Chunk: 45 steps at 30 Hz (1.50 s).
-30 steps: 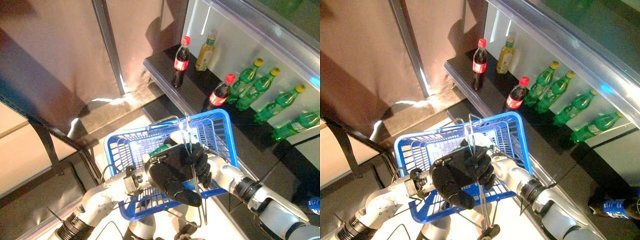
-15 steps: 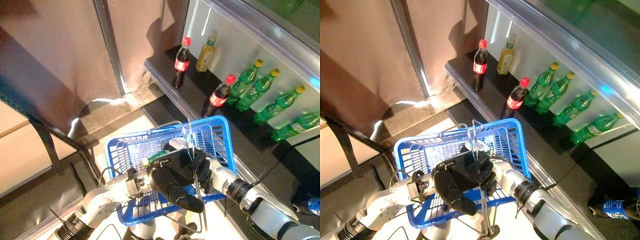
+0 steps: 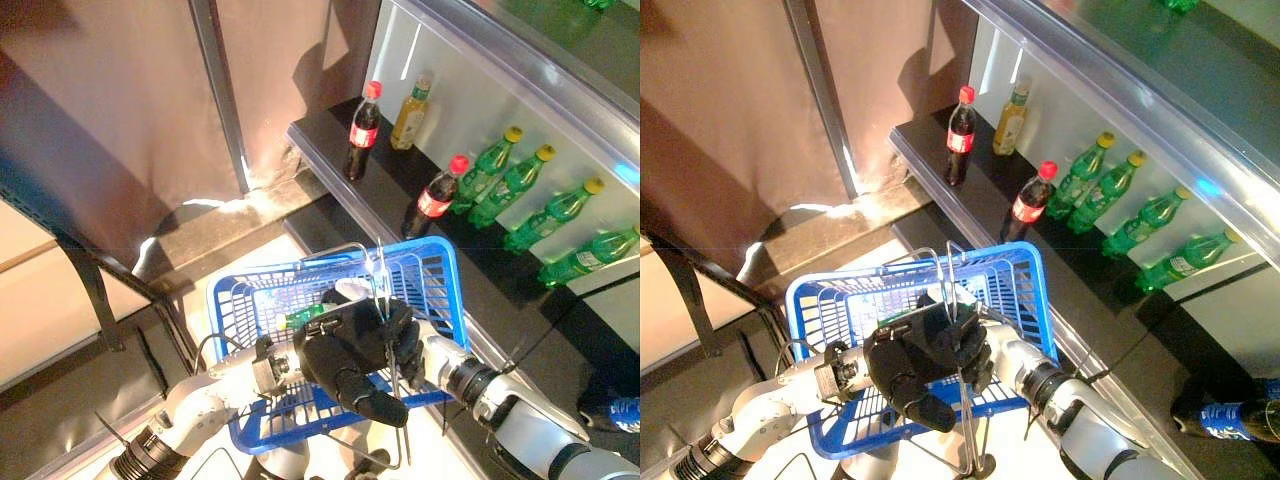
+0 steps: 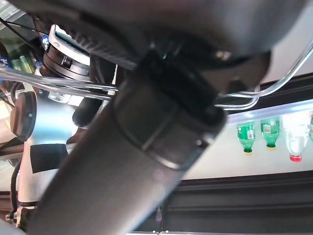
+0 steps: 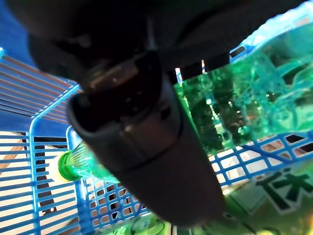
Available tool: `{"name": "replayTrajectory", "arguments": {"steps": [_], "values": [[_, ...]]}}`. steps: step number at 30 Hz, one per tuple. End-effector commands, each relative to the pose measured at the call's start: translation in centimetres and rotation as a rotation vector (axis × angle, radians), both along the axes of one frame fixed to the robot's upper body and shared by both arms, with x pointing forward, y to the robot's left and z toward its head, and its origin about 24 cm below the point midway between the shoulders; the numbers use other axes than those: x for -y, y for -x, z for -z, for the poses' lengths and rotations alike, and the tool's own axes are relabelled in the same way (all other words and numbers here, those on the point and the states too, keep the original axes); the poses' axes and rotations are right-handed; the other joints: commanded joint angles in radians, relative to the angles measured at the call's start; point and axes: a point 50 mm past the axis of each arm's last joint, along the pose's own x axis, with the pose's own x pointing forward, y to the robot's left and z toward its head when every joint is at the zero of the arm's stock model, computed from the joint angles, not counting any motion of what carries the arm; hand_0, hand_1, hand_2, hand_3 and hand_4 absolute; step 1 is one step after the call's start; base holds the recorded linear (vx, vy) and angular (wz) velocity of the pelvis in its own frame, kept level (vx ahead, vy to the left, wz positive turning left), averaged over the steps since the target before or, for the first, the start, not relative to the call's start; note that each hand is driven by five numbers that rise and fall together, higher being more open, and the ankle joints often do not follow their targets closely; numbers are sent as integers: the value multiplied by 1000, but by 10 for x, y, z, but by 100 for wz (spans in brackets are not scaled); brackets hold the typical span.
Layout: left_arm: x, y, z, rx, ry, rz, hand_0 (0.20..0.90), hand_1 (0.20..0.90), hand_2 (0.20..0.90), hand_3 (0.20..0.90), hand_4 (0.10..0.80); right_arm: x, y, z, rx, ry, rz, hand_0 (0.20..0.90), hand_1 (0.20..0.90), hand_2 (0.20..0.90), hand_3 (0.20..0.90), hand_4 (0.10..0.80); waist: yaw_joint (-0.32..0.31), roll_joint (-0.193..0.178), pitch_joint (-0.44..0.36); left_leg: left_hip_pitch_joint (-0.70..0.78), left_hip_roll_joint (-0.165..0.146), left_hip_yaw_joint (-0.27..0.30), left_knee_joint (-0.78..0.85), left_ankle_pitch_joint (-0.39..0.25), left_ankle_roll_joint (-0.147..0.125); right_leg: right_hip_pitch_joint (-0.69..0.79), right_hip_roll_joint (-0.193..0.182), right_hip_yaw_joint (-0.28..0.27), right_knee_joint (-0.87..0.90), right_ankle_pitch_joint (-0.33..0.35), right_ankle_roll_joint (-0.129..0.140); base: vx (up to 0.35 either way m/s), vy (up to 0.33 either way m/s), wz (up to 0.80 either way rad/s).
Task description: Pick up the drink and place into the basket.
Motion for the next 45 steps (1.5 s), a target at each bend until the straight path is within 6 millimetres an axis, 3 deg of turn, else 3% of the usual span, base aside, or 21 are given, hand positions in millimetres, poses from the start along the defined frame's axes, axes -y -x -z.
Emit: {"name": "replayTrajectory", "arguments": {"steps": [1, 12, 26, 34, 45], "values": [[36, 35, -97, 359, 640, 271, 300, 300, 300, 200, 100, -22, -8, -13, 25, -86, -16, 900, 900, 900, 900, 800, 6, -13, -287, -40, -59, 34, -39, 23, 29, 71, 3, 64, 43, -98, 36, 0, 0, 0], [10, 15, -99, 373, 602, 49, 300, 300, 300, 200, 100, -6, -8, -27, 56, -180, 43, 900, 900, 900, 900, 800, -14, -9, -284, -36, -53, 52, -39, 22, 29, 65, -2, 76, 46, -96, 40, 1, 0, 0], [-14, 4, -97, 399, 544, -144, 300, 300, 300, 200, 100, 11, -3, -49, 123, -317, 96, 900, 900, 900, 900, 800, -36, -5, -276, -33, -47, 72, -39, 20, 30, 61, -2, 93, 46, -97, 42, 0, 2, -1], [-35, -2, -93, 403, 492, -281, 300, 300, 300, 200, 100, 21, 2, -80, 209, -406, 73, 900, 900, 900, 900, 800, -60, 1, -272, -28, -41, 87, -39, 18, 31, 53, 1, 120, 48, -99, 43, -10, 12, -7], [-46, -8, -88, 395, 464, -400, 300, 300, 300, 200, 100, 25, 10, -106, 274, -510, 46, 900, 900, 900, 900, 800, -85, 5, -268, -23, -36, 104, -39, 14, 30, 49, -1, 143, 41, -97, 46, -12, 12, -7]]}}
